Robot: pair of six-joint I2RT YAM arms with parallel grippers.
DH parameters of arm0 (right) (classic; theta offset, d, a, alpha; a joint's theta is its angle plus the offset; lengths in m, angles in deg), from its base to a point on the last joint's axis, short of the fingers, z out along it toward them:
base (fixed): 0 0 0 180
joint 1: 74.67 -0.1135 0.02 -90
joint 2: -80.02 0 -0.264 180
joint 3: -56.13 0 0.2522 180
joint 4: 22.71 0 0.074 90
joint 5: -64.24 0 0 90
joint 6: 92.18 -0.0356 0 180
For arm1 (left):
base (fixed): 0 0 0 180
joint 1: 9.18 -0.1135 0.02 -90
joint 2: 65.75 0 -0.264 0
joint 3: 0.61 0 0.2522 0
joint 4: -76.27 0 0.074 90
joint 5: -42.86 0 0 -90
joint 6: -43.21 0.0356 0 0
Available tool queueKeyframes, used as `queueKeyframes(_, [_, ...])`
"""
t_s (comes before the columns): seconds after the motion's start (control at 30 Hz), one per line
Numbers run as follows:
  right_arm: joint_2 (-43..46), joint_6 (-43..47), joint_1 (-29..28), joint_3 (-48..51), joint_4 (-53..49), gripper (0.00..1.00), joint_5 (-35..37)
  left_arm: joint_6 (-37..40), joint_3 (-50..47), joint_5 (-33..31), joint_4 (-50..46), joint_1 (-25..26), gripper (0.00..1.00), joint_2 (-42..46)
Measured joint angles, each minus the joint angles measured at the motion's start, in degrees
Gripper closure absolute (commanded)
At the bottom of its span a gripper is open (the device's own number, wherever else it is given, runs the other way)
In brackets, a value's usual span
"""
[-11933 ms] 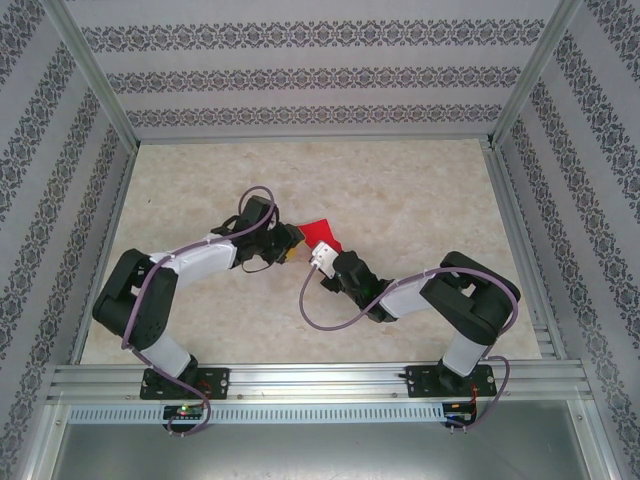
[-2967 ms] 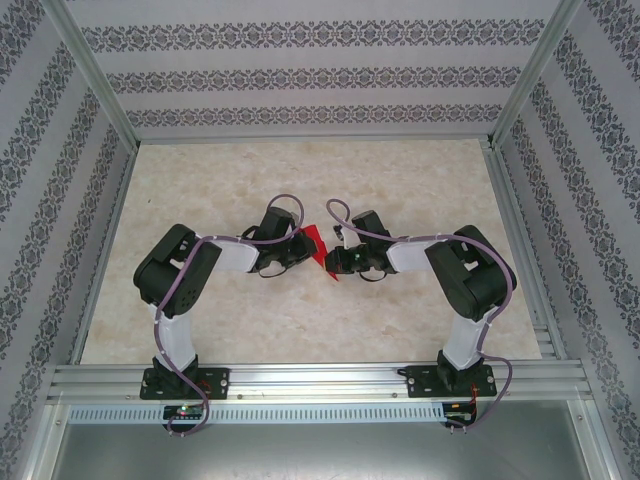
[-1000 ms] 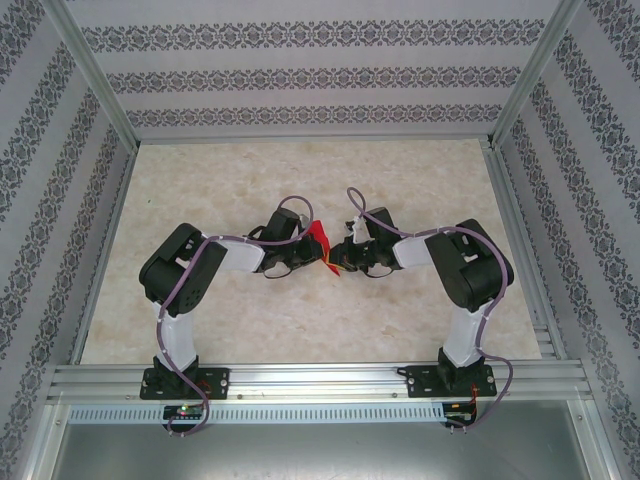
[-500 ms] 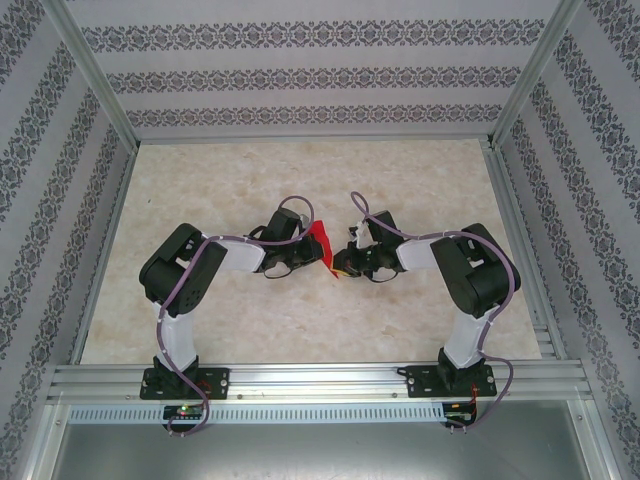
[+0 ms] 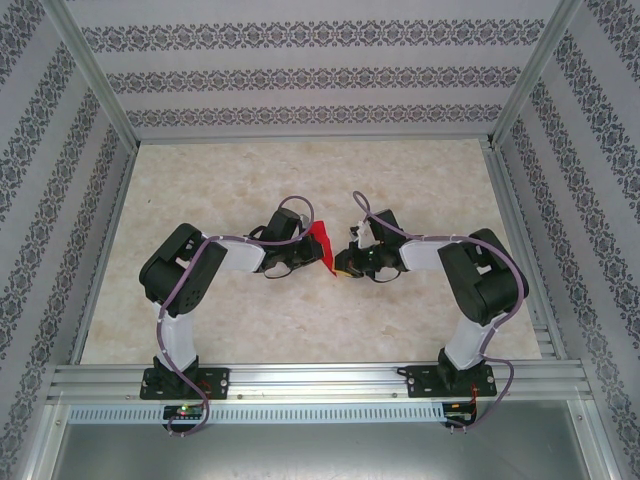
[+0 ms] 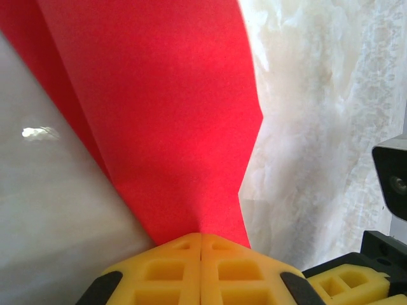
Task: Fold a paper plane with a square sheet of paper (pick it up from the middle)
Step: Fold the wing for the fifth time at the center of the table.
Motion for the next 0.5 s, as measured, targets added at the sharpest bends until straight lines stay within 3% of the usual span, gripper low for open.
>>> queueKeyframes(0.2, [-2.01, 1.09, -0.28, -0.17, -0.90, 0.92, 0.94, 0.00, 0.00, 0.00, -0.04, 0.02, 0.92, 0.00])
queueKeyframes(0.5, [1.44, 2.73, -0.39, -0.92, -5.97, 0.84, 3.23, 0.00, 0.11, -0.09, -0.24, 0.02, 0.92, 0.00])
